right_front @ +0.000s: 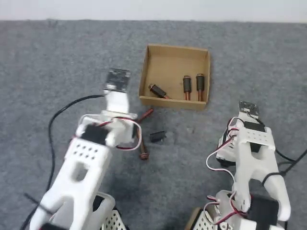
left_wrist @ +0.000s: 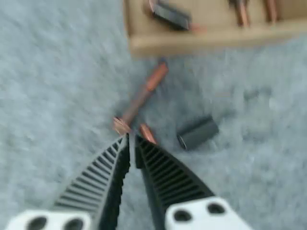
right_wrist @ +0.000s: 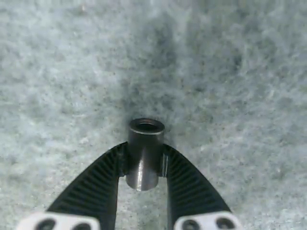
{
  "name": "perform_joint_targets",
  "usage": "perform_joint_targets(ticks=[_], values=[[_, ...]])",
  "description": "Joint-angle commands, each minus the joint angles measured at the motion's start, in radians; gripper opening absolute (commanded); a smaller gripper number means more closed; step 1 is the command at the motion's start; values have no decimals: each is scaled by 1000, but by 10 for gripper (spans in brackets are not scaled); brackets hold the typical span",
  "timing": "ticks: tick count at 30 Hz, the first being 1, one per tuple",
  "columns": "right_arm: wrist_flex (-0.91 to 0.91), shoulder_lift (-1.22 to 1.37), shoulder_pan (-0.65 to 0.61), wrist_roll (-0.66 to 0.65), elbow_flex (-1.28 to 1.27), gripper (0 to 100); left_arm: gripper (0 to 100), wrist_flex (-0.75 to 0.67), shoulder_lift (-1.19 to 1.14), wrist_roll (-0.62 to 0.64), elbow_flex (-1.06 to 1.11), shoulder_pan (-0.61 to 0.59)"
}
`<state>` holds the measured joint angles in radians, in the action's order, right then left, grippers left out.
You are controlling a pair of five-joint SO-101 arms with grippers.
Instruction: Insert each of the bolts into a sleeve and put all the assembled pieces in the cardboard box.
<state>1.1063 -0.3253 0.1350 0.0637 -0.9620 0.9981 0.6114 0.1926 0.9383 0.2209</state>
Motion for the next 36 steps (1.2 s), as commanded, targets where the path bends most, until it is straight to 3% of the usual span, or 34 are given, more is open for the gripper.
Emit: perform_joint_targets(ticks=[1, 4, 15, 23, 36], values=[[-13, -47, -10, -14, 5, 6, 120, -12, -66, -12, -73, 26], [-13, -47, -10, -14, 5, 6, 184, -8, -120, -52, -101, 23], [-13, -47, -10, -14, 5, 6, 141, -41, -331, -284, -200, 21], [-13, -47, -12, -14, 5, 6, 141, -166, -456, -470, -226, -84], [-31, -47, -12, -14, 5, 6, 141, -161, -628, -489, -364, -144]])
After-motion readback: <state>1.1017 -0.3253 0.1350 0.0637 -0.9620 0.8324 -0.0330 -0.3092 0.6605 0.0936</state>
